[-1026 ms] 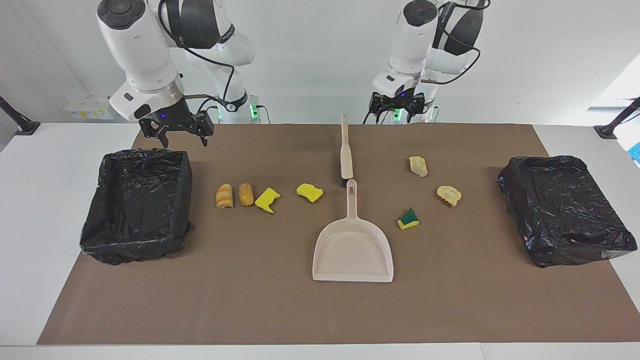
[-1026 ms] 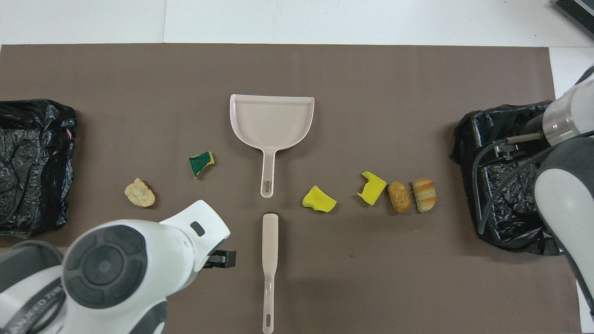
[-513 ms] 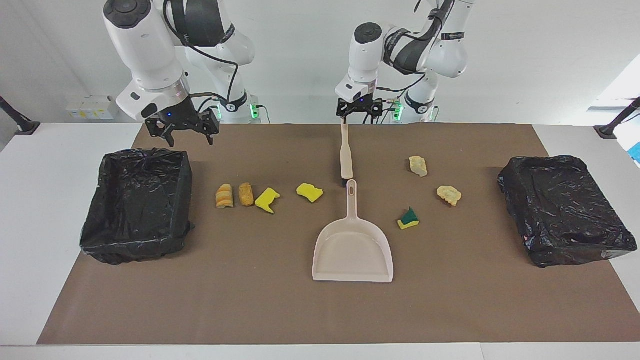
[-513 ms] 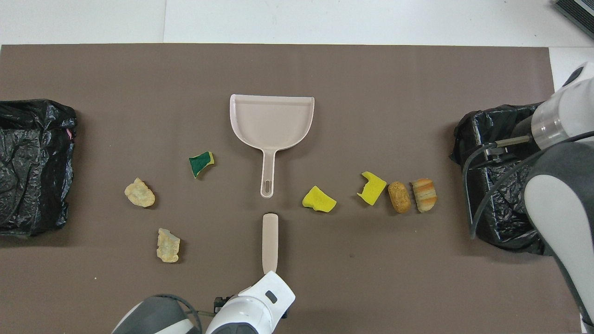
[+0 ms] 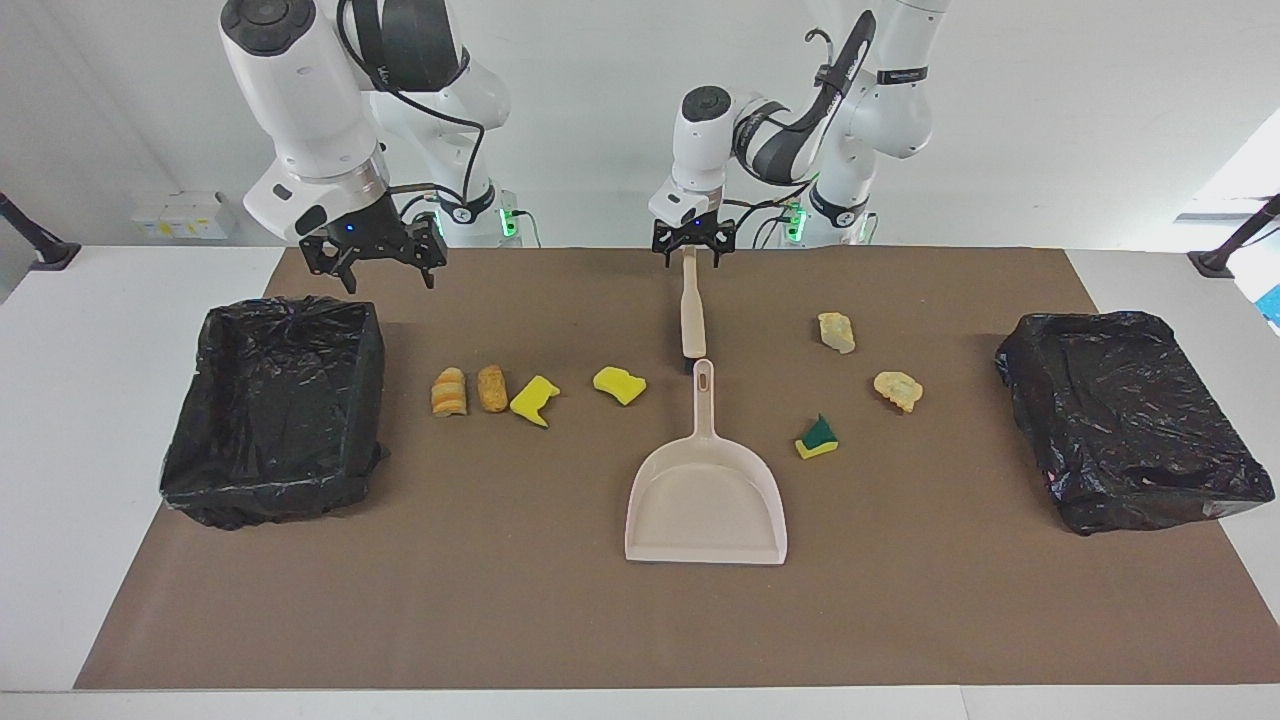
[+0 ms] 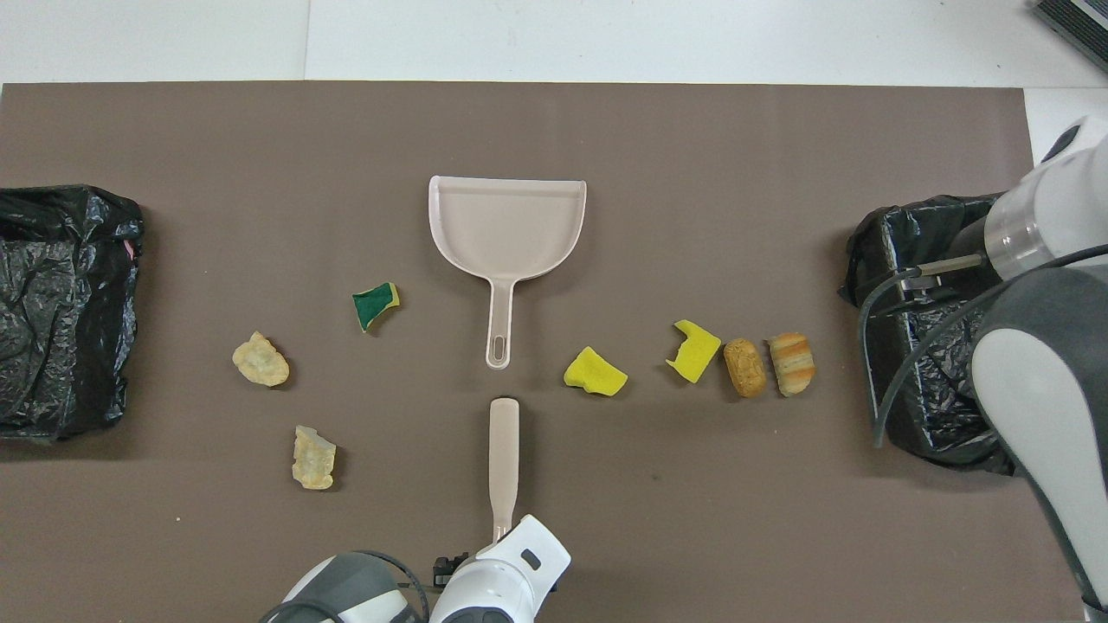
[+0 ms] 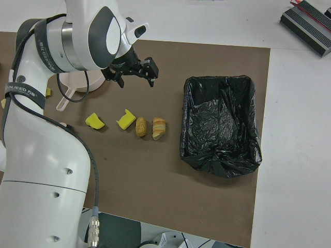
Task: Sweep and dump trash in bin
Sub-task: 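Reach the left gripper down and grasp the wooden brush handle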
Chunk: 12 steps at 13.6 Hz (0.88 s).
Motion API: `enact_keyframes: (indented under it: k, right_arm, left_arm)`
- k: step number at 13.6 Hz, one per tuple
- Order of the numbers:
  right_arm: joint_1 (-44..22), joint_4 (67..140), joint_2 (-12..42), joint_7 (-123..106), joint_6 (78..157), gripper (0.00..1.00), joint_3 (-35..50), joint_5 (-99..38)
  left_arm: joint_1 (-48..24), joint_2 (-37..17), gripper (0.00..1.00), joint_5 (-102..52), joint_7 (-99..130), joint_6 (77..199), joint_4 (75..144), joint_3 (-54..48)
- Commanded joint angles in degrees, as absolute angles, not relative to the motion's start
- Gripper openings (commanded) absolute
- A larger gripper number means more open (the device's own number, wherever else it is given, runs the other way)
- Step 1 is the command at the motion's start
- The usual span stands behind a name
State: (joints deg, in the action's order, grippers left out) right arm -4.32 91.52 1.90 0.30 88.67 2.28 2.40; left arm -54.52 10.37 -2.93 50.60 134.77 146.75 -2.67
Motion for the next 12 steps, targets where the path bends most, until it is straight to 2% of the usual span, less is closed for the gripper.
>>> enact_keyframes:
  k: [1, 3, 5, 6, 7, 10, 12]
  right_arm:
    - [-3.87, 92.46, 0.88, -0.70, 88.59, 1.00, 2.29, 1.14]
    - [-3.87, 92.55, 0.79, -0.70, 88.59, 1.00, 2.29, 1.14]
    - [-3.87, 92.55, 0.88, -0.70, 88.59, 1.00, 2.29, 1.14]
    - [-3.95, 92.55, 0.88, -0.62, 88.68, 1.00, 2.29, 1.14]
    - [-4.04, 92.46, 0.88, -0.62, 88.68, 1.00, 2.29, 1.14]
    - [-4.04, 92.55, 0.79, -0.79, 88.68, 1.00, 2.29, 1.14]
    - [-4.13, 92.46, 0.97, -0.88, 88.25, 1.00, 2.72, 1.14]
  left_arm:
    - [-54.93, 9.84, 0.71, -3.34, 48.53, 134.65, 145.90, -1.85]
    - [-54.41, 9.23, 0.60, -3.25, 46.06, 134.30, 144.76, -1.76]
    - [-54.06, 8.18, 0.58, -2.55, 45.71, 134.30, 143.36, -1.58]
    - [-53.44, 7.48, 0.53, -1.94, 45.36, 134.30, 142.74, -1.58]
    - [-53.00, 7.21, 0.46, -1.32, 45.18, 134.21, 142.30, -1.58]
    - [-52.56, 7.29, 0.11, 0.61, 43.87, 133.77, 142.12, -1.49]
    - [-50.11, 7.82, 0.00, 0.62, 41.58, 127.40, 140.03, -1.49]
